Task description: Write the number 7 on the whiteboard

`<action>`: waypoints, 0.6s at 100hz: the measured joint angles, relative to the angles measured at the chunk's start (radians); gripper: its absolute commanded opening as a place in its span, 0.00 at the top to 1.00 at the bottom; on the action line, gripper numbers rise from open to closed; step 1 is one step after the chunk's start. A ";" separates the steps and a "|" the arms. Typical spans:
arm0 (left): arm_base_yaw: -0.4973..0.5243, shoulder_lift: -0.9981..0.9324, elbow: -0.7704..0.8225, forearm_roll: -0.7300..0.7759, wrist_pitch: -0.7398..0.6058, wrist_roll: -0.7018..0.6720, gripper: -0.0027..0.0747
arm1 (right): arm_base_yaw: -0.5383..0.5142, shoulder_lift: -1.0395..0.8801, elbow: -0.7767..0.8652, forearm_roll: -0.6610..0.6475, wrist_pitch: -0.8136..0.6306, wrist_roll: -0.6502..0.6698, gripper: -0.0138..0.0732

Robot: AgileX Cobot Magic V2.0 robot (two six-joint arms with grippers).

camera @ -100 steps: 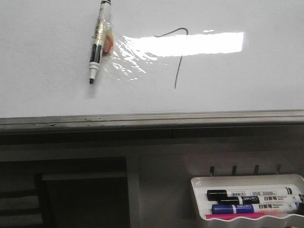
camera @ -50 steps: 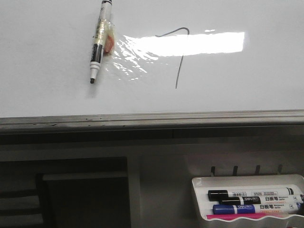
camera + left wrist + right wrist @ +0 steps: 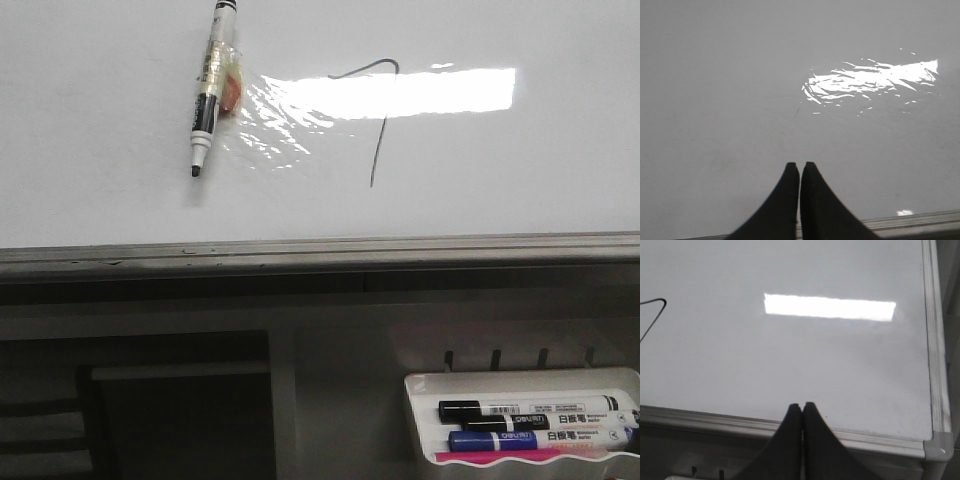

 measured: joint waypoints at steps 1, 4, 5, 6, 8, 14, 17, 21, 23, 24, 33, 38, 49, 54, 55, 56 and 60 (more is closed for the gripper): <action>0.000 0.000 0.000 0.000 0.000 0.000 0.99 | 0.000 0.000 0.000 0.000 0.005 0.000 0.91; 0.000 0.000 0.000 0.000 0.000 0.000 0.99 | 0.000 0.000 0.000 -0.004 0.015 0.000 0.91; 0.000 0.000 0.001 0.000 0.000 0.000 0.99 | 0.000 0.000 0.000 -0.004 0.020 0.000 0.91; 0.000 0.000 0.001 0.000 0.000 0.000 0.99 | 0.000 0.000 0.000 -0.007 0.022 0.000 0.91; 0.000 0.000 0.000 0.000 0.000 0.000 0.99 | 0.000 0.000 0.000 -0.007 0.028 0.000 0.91; 0.000 0.000 0.000 0.000 0.000 0.000 0.99 | 0.000 0.000 0.000 -0.009 0.038 0.000 0.91; 0.000 0.000 0.001 0.000 0.000 0.000 0.99 | 0.000 0.000 0.000 -0.009 0.042 0.000 0.91; 0.000 0.000 0.001 0.000 0.000 0.000 0.99 | 0.000 0.000 0.000 -0.009 0.042 0.000 0.91; 0.000 0.000 0.001 0.000 0.000 0.000 0.99 | 0.000 0.000 0.000 -0.009 0.042 0.000 0.91; 0.000 0.000 0.001 0.000 0.000 0.000 0.99 | 0.000 0.000 0.000 -0.009 0.042 0.000 0.91; 0.000 0.000 0.001 0.000 0.000 0.000 0.99 | 0.000 0.000 0.000 -0.009 0.042 0.000 0.91; 0.000 0.000 0.001 0.000 0.000 0.000 0.99 | 0.000 0.000 0.000 -0.009 0.042 0.000 0.91; 0.000 0.000 0.001 0.000 0.000 0.000 0.99 | 0.000 0.000 0.000 -0.009 0.042 0.000 0.91; 0.000 0.000 0.000 0.000 0.000 0.000 0.99 | 0.000 0.000 0.000 -0.009 0.042 0.000 0.91; 0.000 0.000 0.001 0.000 0.000 0.000 0.99 | 0.000 0.000 0.000 -0.009 0.042 0.000 0.91; 0.000 0.000 0.000 0.000 0.000 0.000 0.99 | 0.000 0.000 0.000 -0.009 0.042 0.000 0.91; 0.000 0.000 0.000 0.000 0.000 0.000 0.99 | 0.000 0.000 0.000 -0.009 0.042 0.000 0.91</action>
